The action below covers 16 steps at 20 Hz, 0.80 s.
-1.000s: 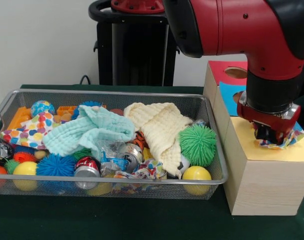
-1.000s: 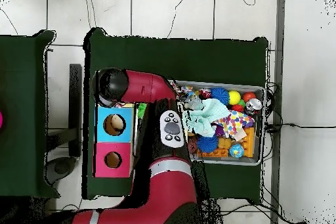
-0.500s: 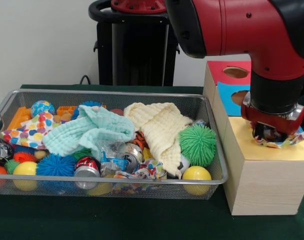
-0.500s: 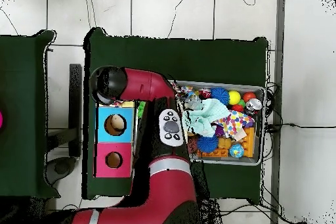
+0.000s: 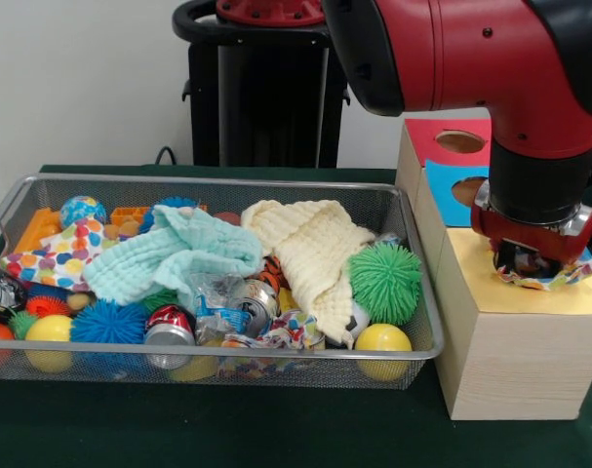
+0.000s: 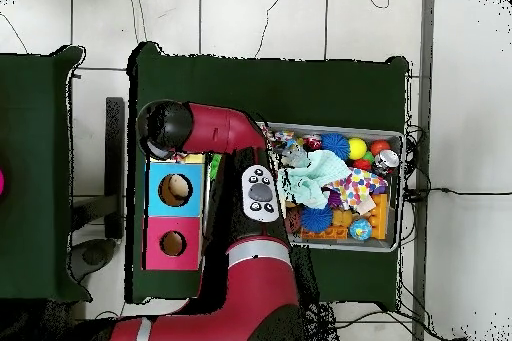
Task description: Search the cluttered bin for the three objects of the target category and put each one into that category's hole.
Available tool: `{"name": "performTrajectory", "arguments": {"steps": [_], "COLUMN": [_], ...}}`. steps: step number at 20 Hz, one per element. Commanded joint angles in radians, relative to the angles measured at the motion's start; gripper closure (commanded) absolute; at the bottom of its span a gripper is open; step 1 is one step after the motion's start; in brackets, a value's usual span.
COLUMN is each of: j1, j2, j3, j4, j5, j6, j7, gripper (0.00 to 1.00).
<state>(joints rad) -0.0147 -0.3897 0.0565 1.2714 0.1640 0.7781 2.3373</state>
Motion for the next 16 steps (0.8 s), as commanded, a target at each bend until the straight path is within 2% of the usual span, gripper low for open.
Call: {"name": "performTrajectory", "arguments": {"steps": [1,4,9,10,16], "j1": [-0.021,-0.019,-0.014,-0.017,-0.022], "j2": [0.042,0.012,0.022,0.023,0.025], "j3": [0.073,0.071,0.068,0.070,0.076], "j4": [0.093,0.108,0.100,0.100,0.096], "j5": [-0.041,-0.044,-0.058,-0.058,-0.061], "j6": [0.076,0.080,0.080,0.081,0.081], "j7": [-0.040,-0.044,-0.055,-0.056,-0.056], "gripper": [0.00,0.00,0.00,1.00,1.00]}}
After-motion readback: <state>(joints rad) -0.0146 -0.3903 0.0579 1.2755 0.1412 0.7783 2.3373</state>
